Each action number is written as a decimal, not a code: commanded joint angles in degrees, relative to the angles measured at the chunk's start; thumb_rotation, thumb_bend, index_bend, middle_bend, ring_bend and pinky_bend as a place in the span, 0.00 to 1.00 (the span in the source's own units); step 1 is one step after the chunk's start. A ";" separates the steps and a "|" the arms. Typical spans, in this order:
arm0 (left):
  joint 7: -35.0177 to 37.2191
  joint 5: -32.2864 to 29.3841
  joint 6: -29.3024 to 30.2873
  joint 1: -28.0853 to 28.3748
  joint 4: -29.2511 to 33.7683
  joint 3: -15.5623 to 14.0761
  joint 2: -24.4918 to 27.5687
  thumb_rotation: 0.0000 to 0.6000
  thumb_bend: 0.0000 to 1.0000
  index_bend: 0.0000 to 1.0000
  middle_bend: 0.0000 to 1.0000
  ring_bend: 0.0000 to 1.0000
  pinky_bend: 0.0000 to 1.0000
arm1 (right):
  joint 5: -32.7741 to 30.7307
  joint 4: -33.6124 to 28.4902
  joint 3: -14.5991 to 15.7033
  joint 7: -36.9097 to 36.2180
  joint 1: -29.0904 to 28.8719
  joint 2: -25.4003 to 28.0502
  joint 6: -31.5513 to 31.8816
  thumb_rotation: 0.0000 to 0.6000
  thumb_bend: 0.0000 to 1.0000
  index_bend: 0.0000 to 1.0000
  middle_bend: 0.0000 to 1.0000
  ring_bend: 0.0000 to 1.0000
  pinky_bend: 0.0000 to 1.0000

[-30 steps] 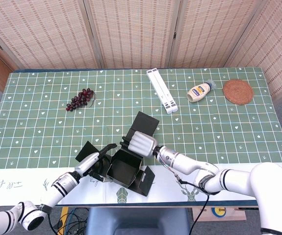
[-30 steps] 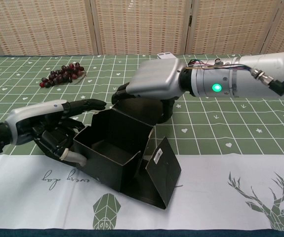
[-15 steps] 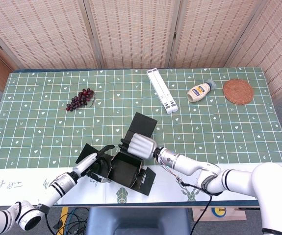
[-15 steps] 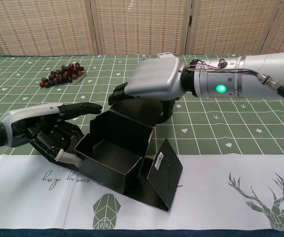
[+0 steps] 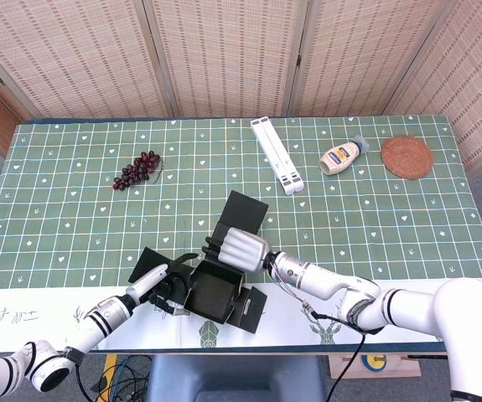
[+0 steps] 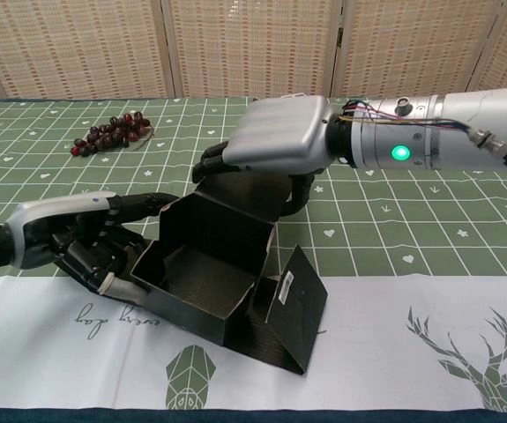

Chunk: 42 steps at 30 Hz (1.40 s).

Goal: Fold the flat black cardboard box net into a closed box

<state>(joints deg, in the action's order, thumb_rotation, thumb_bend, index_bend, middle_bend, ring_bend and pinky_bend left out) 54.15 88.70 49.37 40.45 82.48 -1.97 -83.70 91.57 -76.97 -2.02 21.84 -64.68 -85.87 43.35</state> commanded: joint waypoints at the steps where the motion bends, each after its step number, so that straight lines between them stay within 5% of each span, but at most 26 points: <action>1: 1.09 -0.46 -0.74 0.43 -0.02 0.24 -0.20 1.00 0.11 0.05 0.07 0.47 0.71 | 1.15 0.52 0.33 0.31 -0.34 -0.09 0.00 1.00 0.32 0.18 0.36 0.84 0.86; 23: 9.75 -0.20 -4.23 2.69 0.15 -0.35 0.84 1.00 0.11 0.14 0.15 0.50 0.71 | 5.57 4.53 0.34 -2.36 -2.11 -2.47 1.45 1.00 0.32 0.18 0.36 0.84 0.86; 27: 11.07 -0.23 -4.39 2.89 0.11 -0.39 0.70 1.00 0.11 0.19 0.19 0.51 0.71 | 5.17 5.13 -0.05 -1.48 -2.12 -3.11 1.28 1.00 0.32 0.16 0.30 0.83 0.86; 32: 12.34 -0.12 -4.69 3.18 -0.15 -0.56 0.52 1.00 0.11 0.20 0.19 0.52 0.72 | 4.39 5.10 -0.50 -0.77 -1.85 -3.84 1.26 1.00 0.32 0.00 0.21 0.83 0.86; 42: 10.75 -1.90 -5.04 2.91 0.30 -0.22 0.44 1.00 0.11 0.22 0.21 0.53 0.74 | 2.07 3.45 -1.63 1.79 -0.43 -3.69 2.00 1.00 0.26 0.00 0.05 0.83 0.86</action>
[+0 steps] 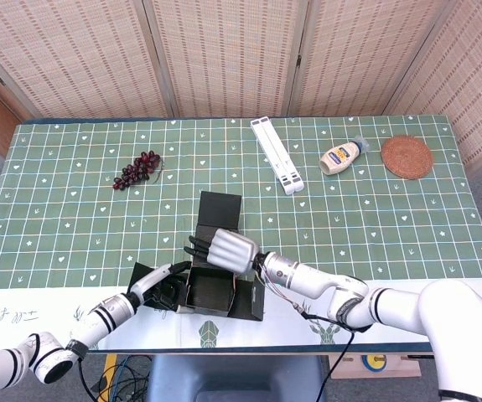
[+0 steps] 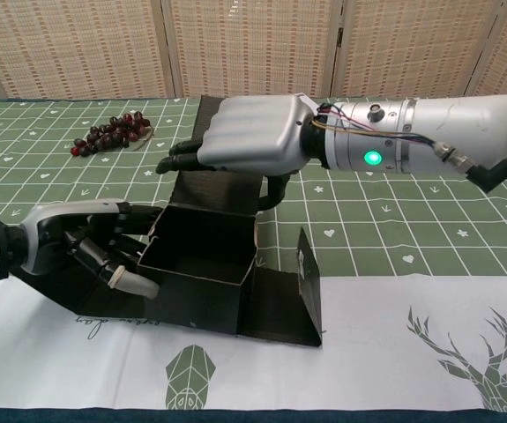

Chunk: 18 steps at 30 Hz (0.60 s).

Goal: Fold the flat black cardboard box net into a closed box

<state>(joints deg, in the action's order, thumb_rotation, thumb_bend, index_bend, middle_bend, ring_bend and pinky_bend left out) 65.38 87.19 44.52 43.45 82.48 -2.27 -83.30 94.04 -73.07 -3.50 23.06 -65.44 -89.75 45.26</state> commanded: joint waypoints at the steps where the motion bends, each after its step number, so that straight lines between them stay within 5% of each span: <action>1: -0.72 -0.58 -0.25 -0.12 0.46 0.14 0.07 1.00 0.11 0.22 0.21 0.53 0.74 | -0.56 -0.63 -0.19 0.78 0.48 0.24 0.14 1.00 0.25 0.00 0.04 0.83 0.86; 18: 5.09 0.14 0.79 -0.91 3.93 0.57 6.07 1.00 0.11 0.24 0.22 0.53 0.74 | -3.76 -9.77 -2.11 -5.89 8.03 7.78 10.35 1.00 0.24 0.00 0.00 0.80 0.86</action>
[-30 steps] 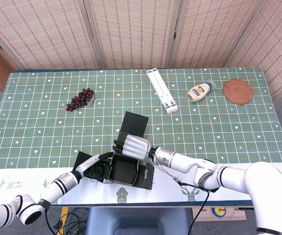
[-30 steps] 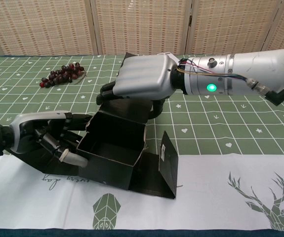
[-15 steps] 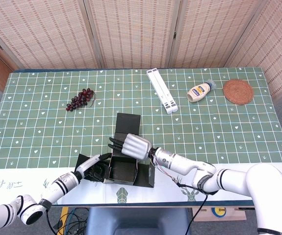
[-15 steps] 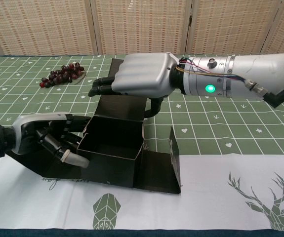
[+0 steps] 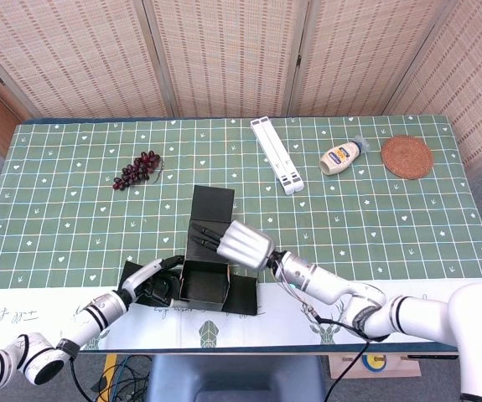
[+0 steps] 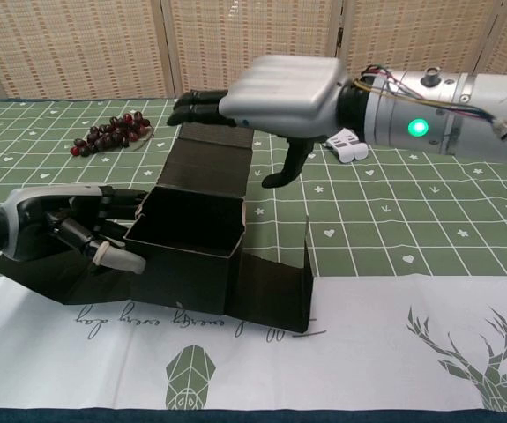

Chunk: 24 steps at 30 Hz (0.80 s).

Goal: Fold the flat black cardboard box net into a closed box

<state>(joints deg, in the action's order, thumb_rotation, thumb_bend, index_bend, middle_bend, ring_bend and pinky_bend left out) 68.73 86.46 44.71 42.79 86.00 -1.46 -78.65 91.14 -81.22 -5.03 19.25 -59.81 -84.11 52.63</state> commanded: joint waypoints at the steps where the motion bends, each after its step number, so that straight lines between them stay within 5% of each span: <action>1: 2.59 1.21 0.85 -0.33 0.52 -0.36 1.93 1.00 0.11 0.24 0.22 0.53 0.74 | -1.13 -1.91 -0.57 -2.75 3.17 2.68 3.81 1.00 0.24 0.00 0.00 0.80 0.86; 17: 27.45 6.49 6.22 0.64 -0.37 -1.26 10.79 1.00 0.11 0.24 0.22 0.53 0.74 | 0.28 -3.32 1.05 -13.52 13.94 2.68 16.93 1.00 0.24 0.00 0.00 0.79 0.86; 24: 35.58 8.16 8.30 1.38 -0.82 -1.74 13.52 1.00 0.11 0.24 0.22 0.53 0.74 | 1.35 0.06 0.31 -14.59 16.13 -2.55 21.03 1.00 0.11 0.00 0.00 0.77 0.86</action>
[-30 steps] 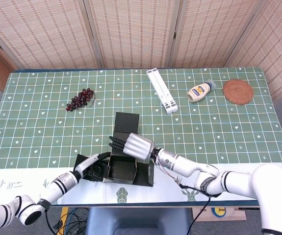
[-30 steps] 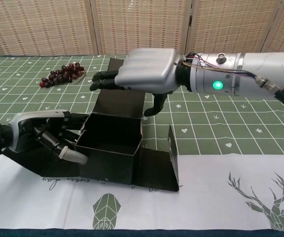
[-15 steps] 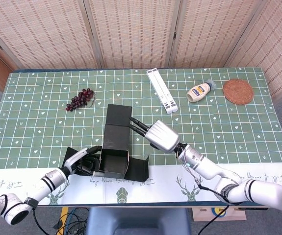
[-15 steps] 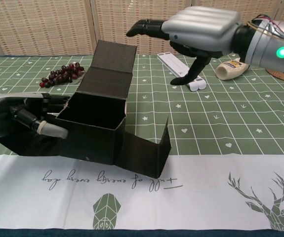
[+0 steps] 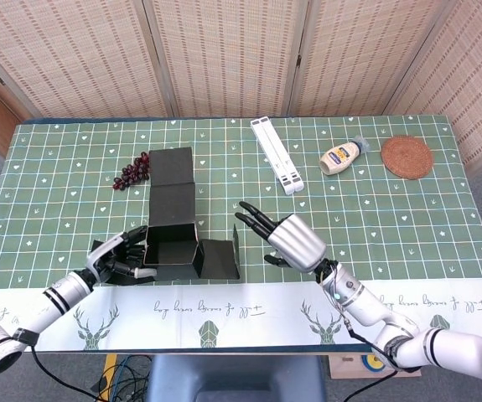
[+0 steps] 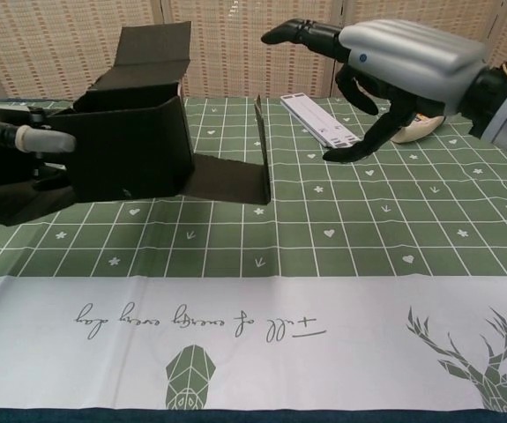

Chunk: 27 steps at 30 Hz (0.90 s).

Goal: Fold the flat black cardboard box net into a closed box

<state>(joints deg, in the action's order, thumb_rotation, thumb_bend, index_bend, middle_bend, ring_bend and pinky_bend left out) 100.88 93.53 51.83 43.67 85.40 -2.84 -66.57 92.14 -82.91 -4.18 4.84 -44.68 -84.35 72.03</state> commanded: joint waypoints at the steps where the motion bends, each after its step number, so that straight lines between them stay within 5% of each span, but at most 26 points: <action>1: 4.63 1.31 1.27 0.68 -0.25 -0.49 1.74 1.00 0.11 0.24 0.22 0.53 0.74 | 0.28 2.48 -0.75 -0.04 1.26 -3.26 2.11 1.00 0.10 0.00 0.00 0.77 0.86; 13: 10.67 3.48 2.73 2.47 -0.03 -2.16 4.09 1.00 0.11 0.23 0.22 0.53 0.74 | 2.22 10.39 -3.85 1.99 0.94 -14.45 6.45 1.00 0.05 0.00 0.00 0.74 0.86; 27: 8.34 5.12 3.53 3.47 -1.01 -4.30 4.09 1.00 0.11 0.23 0.22 0.53 0.74 | 5.72 15.72 -7.60 1.94 -2.11 -20.95 10.86 1.00 0.05 0.00 0.00 0.74 0.86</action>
<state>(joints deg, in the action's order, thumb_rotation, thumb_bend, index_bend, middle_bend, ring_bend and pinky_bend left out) 109.40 98.51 55.29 47.06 84.47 -6.98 -62.38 97.69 -67.22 -11.67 6.61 -46.63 -105.20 82.80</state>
